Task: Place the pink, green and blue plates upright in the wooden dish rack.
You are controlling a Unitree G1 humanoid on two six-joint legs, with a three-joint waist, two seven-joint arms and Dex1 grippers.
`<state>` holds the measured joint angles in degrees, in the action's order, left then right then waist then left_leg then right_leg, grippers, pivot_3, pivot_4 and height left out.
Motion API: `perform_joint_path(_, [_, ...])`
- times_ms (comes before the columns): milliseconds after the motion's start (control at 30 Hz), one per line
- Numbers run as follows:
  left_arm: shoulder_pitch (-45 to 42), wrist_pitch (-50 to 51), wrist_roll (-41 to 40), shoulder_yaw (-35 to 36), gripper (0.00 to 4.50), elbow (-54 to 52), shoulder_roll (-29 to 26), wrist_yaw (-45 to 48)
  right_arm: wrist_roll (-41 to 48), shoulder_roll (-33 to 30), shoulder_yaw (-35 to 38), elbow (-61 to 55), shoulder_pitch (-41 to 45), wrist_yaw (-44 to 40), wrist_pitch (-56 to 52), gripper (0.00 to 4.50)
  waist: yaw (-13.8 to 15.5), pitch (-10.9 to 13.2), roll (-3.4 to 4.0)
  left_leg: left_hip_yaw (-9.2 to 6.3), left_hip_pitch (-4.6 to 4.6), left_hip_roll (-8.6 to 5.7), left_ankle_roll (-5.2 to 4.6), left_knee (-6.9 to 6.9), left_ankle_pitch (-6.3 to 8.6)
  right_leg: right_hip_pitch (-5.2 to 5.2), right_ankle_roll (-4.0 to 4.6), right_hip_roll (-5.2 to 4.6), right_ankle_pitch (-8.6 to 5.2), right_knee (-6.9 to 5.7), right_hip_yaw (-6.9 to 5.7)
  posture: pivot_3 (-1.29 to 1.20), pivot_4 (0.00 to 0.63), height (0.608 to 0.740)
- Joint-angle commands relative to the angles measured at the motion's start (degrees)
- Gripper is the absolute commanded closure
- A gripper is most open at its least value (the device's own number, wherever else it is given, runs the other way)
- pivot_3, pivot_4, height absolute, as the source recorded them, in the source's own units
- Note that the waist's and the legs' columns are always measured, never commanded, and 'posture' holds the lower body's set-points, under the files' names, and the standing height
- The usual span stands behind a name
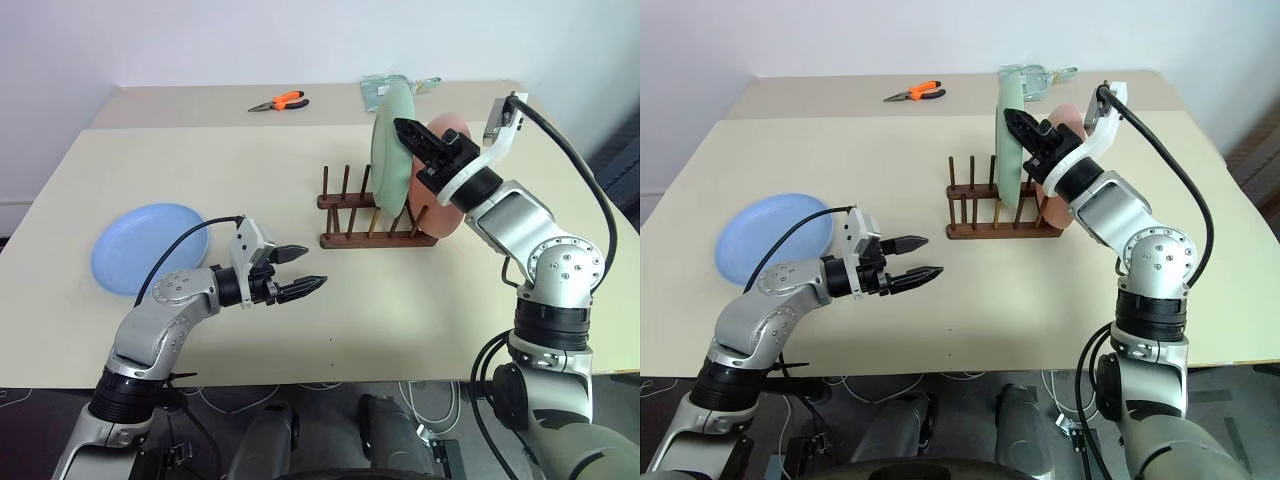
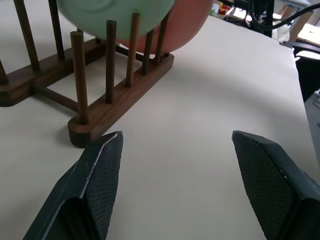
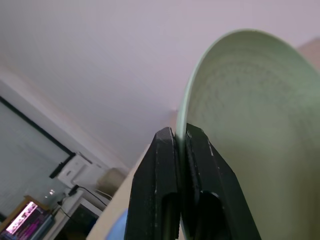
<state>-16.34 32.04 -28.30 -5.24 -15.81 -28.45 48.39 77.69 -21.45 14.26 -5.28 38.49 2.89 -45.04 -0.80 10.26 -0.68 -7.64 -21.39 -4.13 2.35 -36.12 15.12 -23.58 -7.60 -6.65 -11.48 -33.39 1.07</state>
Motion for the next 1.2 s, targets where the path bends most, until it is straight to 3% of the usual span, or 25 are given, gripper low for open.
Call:
perform_joint_path(33, [0.0,-1.1,-0.9,1.7,0.91,-1.9,-0.1,-0.1,-4.2,-1.7,-0.2,-0.8,2.4,-3.0,0.4,3.14,0.0,0.0,0.00,0.00,0.00,0.00,0.00,0.01,0.00,-0.01,0.00,0.00,0.00,0.00,0.00,0.00,0.150,0.740])
perform_joint_path(133, [0.0,-0.3,-1.2,3.0,0.91,-1.4,0.2,-1.6,-14.7,-5.5,-3.3,-5.4,2.9,-9.0,4.9,1.65,0.0,0.0,0.04,0.02,-0.02,-0.01,0.00,0.00,0.00,-0.03,-0.02,0.00,0.01,0.01,0.00,0.00,0.150,0.740])
perform_joint_path(167, [0.0,-0.3,-1.2,3.5,0.67,-1.2,0.2,-2.1,-17.7,-6.4,-4.1,-6.4,2.9,-10.8,6.5,1.18,0.0,0.0,0.04,0.02,-0.03,-0.01,0.00,0.00,0.00,-0.03,-0.03,0.00,0.01,0.01,0.00,0.00,0.150,0.740])
perform_joint_path(233, [-0.1,-0.6,-1.5,5.5,0.05,-0.7,0.5,-3.4,-23.9,-8.5,-5.5,-7.4,3.0,-13.6,9.8,1.17,0.0,0.0,0.03,0.02,-0.03,0.00,0.00,0.00,0.00,-0.03,-0.14,0.00,0.06,0.01,-0.01,0.00,0.150,0.740])
perform_joint_path(267, [-0.6,-1.7,-0.7,7.7,0.05,0.3,0.9,-5.9,-26.7,-10.2,-5.9,-7.7,3.6,-15.4,11.0,1.17,0.0,0.0,0.02,0.02,-0.02,0.00,0.00,0.00,0.00,-0.02,-0.15,0.00,0.07,0.01,-0.01,0.00,0.150,0.740])
perform_joint_path(333, [-1.6,-3.8,1.6,11.8,0.00,2.7,1.6,-11.5,-32.4,-13.2,-7.3,-8.5,4.5,-19.0,13.8,0.76,0.0,0.0,-0.01,0.03,-0.02,-0.01,0.00,-0.01,0.00,-0.02,-0.16,-0.01,0.07,0.03,-0.01,0.00,0.150,0.740])
perform_joint_path(400, [-3.7,-4.4,5.2,16.3,0.00,6.7,2.4,-20.7,-37.1,-15.8,-10.0,-11.3,5.0,-24.0,16.4,0.06,0.1,0.0,0.00,0.00,-0.01,0.01,0.00,-0.01,0.00,-0.02,-0.17,0.01,0.07,0.02,-0.04,0.00,0.150,0.740])
perform_joint_path(533, [-8.1,0.9,8.5,30.9,0.00,10.9,4.1,-43.6,-46.8,-18.4,-20.3,-17.2,4.2,-33.7,20.8,0.06,-0.5,0.0,-0.13,0.01,0.01,0.04,0.01,0.02,0.00,-0.07,-0.35,0.03,0.01,0.00,-0.02,0.00,0.150,0.740])
perform_joint_path(633, [-8.4,4.0,9.3,38.2,0.00,10.5,3.8,-52.3,-51.1,-16.6,-25.0,-17.6,2.3,-37.3,23.2,0.06,-0.3,0.0,-0.22,0.00,0.01,0.06,0.04,0.06,-0.01,-0.10,-0.41,0.06,-0.03,-0.01,-0.02,0.00,0.150,0.740])
perform_joint_path(800, [-4.3,14.8,3.6,46.5,0.00,5.0,5.2,-56.2,-55.1,-13.0,-28.3,-16.4,0.2,-40.7,25.6,0.06,0.3,0.0,-0.48,-0.04,-0.04,-0.05,0.07,-0.03,-0.02,-0.05,-0.25,-0.04,0.08,0.00,-0.02,0.00,0.150,0.740])
perform_joint_path(900, [-0.5,24.3,-4.6,50.4,0.00,-0.6,9.3,-56.0,-56.6,-11.0,-28.7,-15.1,-0.1,-42.1,26.7,0.06,0.5,0.0,-0.60,-0.13,-0.04,-0.06,0.09,-0.06,-0.02,0.01,-0.24,-0.04,0.08,-0.02,-0.05,0.00,0.150,0.740])
perform_joint_path(1033, [-0.5,29.8,-10.5,56.9,0.00,-1.9,15.5,-61.7,-58.2,-8.9,-28.6,-14.6,-0.4,-42.9,27.1,0.06,0.2,0.0,-0.74,-0.19,0.00,-0.04,0.14,-0.05,-0.05,0.02,-0.22,-0.03,0.08,-0.07,-0.11,0.00,0.150,0.740])
perform_joint_path(1133, [-2.5,30.0,-13.1,59.8,0.84,0.3,17.9,-65.1,-59.3,-8.4,-28.4,-14.7,-1.1,-43.3,26.9,0.00,0.2,0.0,-0.74,-0.20,0.04,-0.02,0.19,0.01,-0.07,-0.01,-0.21,0.01,0.08,-0.12,-0.12,0.00,0.150,0.740])
perform_joint_path(1200, [-3.6,29.7,-13.7,60.0,1.81,1.6,18.2,-66.0,-59.4,-8.5,-28.3,-15.0,-1.5,-44.0,26.1,0.00,0.2,0.0,-0.75,-0.20,0.03,-0.02,0.20,0.00,-0.07,-0.01,-0.21,0.01,0.08,-0.11,-0.12,0.00,0.150,0.740])
